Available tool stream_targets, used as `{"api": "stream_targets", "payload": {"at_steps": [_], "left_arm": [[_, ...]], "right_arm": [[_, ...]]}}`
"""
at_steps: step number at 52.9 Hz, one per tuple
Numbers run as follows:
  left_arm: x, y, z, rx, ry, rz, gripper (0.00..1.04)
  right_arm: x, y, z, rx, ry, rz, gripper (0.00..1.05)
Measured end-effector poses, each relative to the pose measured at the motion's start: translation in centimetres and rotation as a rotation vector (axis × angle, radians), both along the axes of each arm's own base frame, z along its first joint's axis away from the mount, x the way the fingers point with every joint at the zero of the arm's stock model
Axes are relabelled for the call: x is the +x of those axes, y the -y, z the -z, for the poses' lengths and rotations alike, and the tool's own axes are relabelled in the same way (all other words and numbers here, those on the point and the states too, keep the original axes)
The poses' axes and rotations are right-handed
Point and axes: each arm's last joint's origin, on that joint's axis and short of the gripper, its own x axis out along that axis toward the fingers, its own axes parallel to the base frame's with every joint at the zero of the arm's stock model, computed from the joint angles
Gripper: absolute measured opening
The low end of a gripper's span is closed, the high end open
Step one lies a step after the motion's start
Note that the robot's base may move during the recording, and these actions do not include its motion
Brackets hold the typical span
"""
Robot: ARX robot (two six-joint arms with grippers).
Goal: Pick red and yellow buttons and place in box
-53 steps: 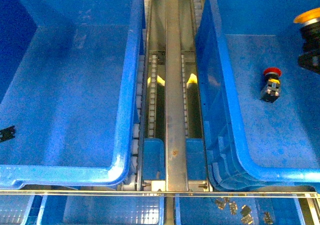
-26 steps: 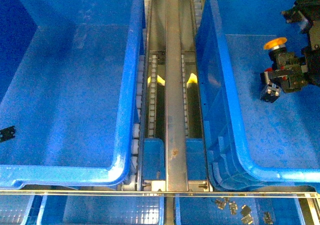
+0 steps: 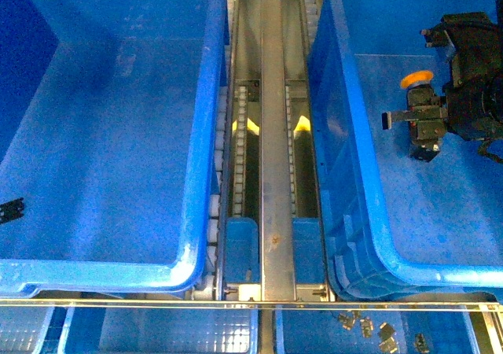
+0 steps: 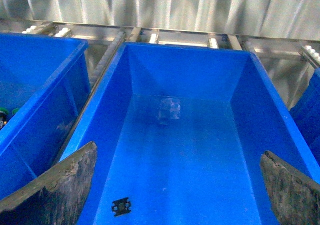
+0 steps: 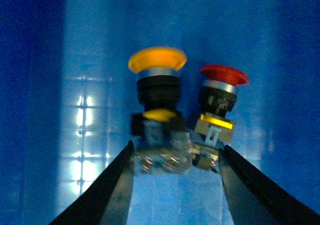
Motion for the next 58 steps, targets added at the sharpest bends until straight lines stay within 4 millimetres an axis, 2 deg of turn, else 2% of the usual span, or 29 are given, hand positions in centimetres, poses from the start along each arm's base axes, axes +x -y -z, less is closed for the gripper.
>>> {"api": "stream_targets", "payload": {"at_steps": [4,9,16,22,27,36,42,47,50,53,58], "left_arm": [[0.0,0.0,0.0,0.0,0.0,0.0,0.97],[0.0,0.0,0.0,0.0,0.0,0.0,0.97],[0.0,0.0,0.0,0.0,0.0,0.0,0.97],[0.0,0.0,0.0,0.0,0.0,0.0,0.97],[0.0,0.0,0.0,0.0,0.0,0.0,0.97],[0.0,0.0,0.0,0.0,0.0,0.0,0.97],[0.0,0.0,0.0,0.0,0.0,0.0,0.97],[0.0,0.0,0.0,0.0,0.0,0.0,0.97],[0.0,0.0,0.0,0.0,0.0,0.0,0.97],[0.0,0.0,0.0,0.0,0.0,0.0,0.97],[0.0,0.0,0.0,0.0,0.0,0.0,0.97]], "right_arm": [[0.0,0.4,-0.3,0.001,0.033,0.01,0.68],[-0.5,0.9,-1.0,0.011,0.061,0.009,0.8],[-2.6,2.2,-3.2,0.055,0.119,-0.003,0.99],[-5.2,3.4,-5.0,0.099,0.146,-0.017,0.98],[-8.3,4.2,-6.3,0.129,0.149,-0.043,0.98],[-15.5,4.9,-8.8,0.254,0.153,-0.101,0.98],[-20.2,5.1,-11.5,0.283,0.215,-0.081,0.98],[-21.4,5.0,-12.8,0.26,0.282,-0.081,0.98],[-21.5,4.8,-12.9,0.184,0.433,-0.095,0.91],[-21.8,4.5,-11.9,0.11,0.591,-0.108,0.81],[-22.4,3.8,-10.9,0.068,0.712,-0.133,0.67]]}}
